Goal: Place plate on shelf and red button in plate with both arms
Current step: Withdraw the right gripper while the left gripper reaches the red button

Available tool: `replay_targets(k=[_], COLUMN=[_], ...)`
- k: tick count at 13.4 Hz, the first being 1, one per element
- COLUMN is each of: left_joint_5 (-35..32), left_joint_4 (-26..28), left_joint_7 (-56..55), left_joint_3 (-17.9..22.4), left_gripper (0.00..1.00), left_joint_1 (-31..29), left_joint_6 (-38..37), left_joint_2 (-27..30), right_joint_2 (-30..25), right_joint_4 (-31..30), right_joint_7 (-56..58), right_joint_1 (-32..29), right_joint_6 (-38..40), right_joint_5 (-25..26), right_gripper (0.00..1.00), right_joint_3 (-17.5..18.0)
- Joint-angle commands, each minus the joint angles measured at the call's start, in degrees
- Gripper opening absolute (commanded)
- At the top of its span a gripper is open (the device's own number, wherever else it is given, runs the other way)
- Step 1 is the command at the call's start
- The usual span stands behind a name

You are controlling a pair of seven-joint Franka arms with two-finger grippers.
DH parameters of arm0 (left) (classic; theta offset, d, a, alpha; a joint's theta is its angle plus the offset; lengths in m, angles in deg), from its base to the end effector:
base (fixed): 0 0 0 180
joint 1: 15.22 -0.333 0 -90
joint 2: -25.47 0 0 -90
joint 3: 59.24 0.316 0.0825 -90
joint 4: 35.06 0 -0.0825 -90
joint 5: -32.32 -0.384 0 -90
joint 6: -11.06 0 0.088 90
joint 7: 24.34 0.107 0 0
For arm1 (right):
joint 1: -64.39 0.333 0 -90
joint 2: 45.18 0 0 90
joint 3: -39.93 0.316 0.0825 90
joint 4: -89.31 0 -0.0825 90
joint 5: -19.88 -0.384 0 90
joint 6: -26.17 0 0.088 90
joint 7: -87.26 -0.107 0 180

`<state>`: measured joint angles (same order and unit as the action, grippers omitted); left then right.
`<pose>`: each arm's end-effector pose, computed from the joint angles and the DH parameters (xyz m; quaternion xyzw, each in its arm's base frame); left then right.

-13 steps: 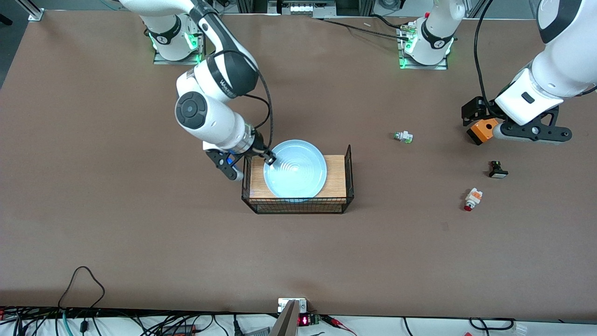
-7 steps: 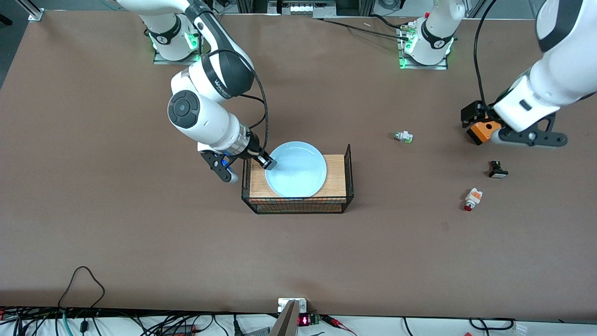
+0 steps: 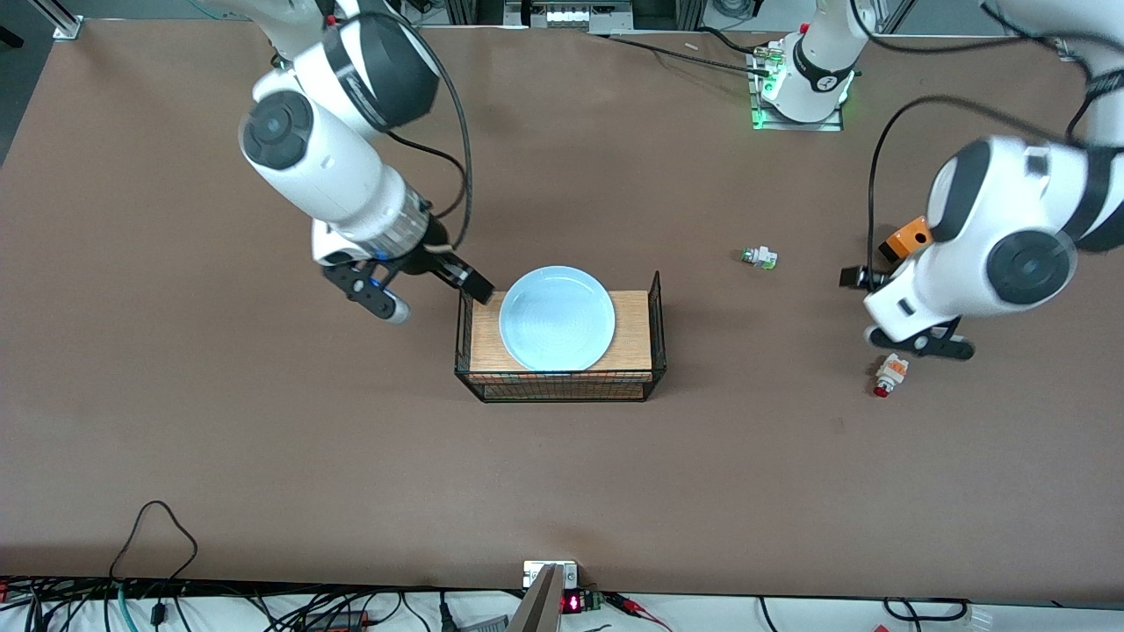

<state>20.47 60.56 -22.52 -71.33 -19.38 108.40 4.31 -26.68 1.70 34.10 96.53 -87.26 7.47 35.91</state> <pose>0.6170 -0.0545 0.3732 -0.9782 0.1128 0.1600 0.0691 0.5831 0.3336 0.4859 -0.9622 0.2485 0.0105 0.1106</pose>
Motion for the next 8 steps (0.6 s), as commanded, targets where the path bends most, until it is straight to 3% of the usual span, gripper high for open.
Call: replay_targets(k=[1,4,8], left_joint_5=[-3.44,-8.26,-10.57], left_joint_4=[-1.40,-1.32,1.57], left_joint_7=[7.99,14.85,23.13], left_joint_3=[0.05,0.32,0.32], left_gripper=[1.00,1.00,1.00], left_joint_1=[-1.20,-3.04,-6.74], left_joint_6=[5.73,13.29,22.96], left_joint_2=[-4.66,-9.93,-12.76], right_joint_2=[-1.63,-2.86,-3.30], right_joint_4=[-0.11,-0.11,-0.11], right_joint_7=[11.99,25.25,39.85], right_joint_1=[-2.51,-5.06,-13.92], right_joint_6=[5.83,11.46,13.24], right_joint_5=[2.83,6.78,9.34], right_gripper=[1.00,1.00,1.00], right_joint_3=[-1.68,-6.24,-7.49])
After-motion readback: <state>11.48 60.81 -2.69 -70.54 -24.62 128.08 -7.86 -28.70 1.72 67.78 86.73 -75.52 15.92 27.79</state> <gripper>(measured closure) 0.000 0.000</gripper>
